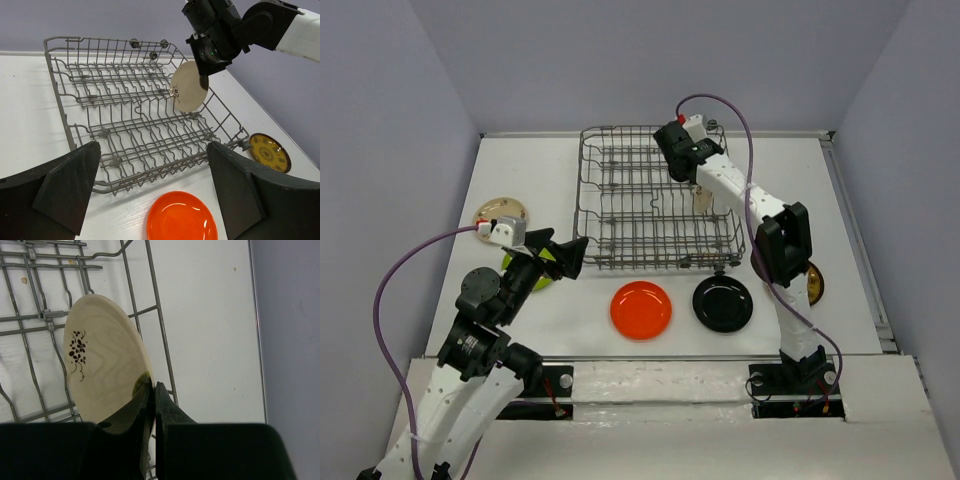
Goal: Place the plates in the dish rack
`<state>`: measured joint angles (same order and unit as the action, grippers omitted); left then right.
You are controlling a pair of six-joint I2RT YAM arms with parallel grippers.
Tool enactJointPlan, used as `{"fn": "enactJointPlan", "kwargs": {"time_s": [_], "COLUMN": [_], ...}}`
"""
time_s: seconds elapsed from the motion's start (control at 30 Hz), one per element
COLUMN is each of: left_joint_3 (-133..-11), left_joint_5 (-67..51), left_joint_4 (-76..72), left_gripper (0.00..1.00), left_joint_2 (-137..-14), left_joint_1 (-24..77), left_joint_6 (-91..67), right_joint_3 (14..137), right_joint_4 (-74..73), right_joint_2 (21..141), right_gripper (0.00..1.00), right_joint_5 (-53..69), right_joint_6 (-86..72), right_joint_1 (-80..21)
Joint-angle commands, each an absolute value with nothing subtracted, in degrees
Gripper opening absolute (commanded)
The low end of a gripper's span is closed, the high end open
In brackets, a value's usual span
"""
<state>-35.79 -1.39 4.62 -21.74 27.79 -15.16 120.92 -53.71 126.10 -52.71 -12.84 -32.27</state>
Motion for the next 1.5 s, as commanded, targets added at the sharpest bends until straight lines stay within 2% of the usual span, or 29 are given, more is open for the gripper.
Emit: {"fn": "enactJointPlan", "kwargs": {"time_s": [0.0,0.27,0.47,0.6,0.67,0.87,0.93,0.97,1.03,1.1,1.17,1.3,1.47], "left_joint_3": [-38.50,-38.50,-38.50,-38.50,-38.41,-38.50,-38.50,-38.50,-38.50,-38.50,-38.50,-38.58,-38.67], "left_joint_5": [-1.05,-0.97,-0.97,-0.79,-0.88,-1.58,-2.02,-2.11,-1.93,-2.02,-2.02,-1.93,-1.23], "left_joint_4": [2.64,2.72,2.72,2.81,2.72,2.73,2.64,2.55,2.55,2.46,2.55,2.55,2.64], "left_gripper": [0.99,0.99,0.99,0.99,0.99,0.99,0.99,0.99,0.99,0.99,0.99,0.99,0.99], "left_joint_2": [-21.62,-21.71,-21.97,-22.41,-22.76,-23.12,-22.42,-22.15,-21.71,-21.18,-20.75,-19.95,-18.63], "left_joint_1": [28.12,28.12,28.12,28.12,28.12,27.86,27.86,27.86,27.86,28.04,28.21,28.65,29.00], "left_joint_6": [-15.21,-15.21,-15.29,-15.38,-15.47,-15.73,-15.73,-15.73,-15.73,-15.73,-15.73,-15.56,-15.56], "right_joint_3": [123.49,124.37,125.24,124.46,119.99,98.92,85.22,74.29,63.42,50.44,44.15,34.74,31.55], "right_joint_4": [-54.14,-54.14,-53.97,-52.57,-48.53,-34.49,-28.26,-25.69,-19.55,-16.98,-16.44,-19.85,-22.85], "right_joint_2": [126.82,130.52,128.41,122.98,119.11,96.19,88.89,81.29,74.04,64.10,56.65,51.95,53.08], "right_gripper": [0.07,0.08,0.44,0.56,0.63,0.62,0.57,0.54,0.52,0.49,0.48,0.50,0.54], "right_joint_5": [-55.81,-56.34,-56.26,-51.69,-47.48,-40.70,-34.39,-27.23,-21.65,-17.94,-14.87,-14.07,-11.86], "right_joint_6": [-11.25,-11.86,-13.27,-14.15,-14.24,-18.53,-24.94,-30.53,-36.18,-42.33,-44.81,-46.58,-46.23], "right_joint_1": [-33.57,-35.33,-35.33,-35.33,-35.33,-32.88,-25.52,-22.10,-11.06,-4.34,3.64,15.44,25.74]}}
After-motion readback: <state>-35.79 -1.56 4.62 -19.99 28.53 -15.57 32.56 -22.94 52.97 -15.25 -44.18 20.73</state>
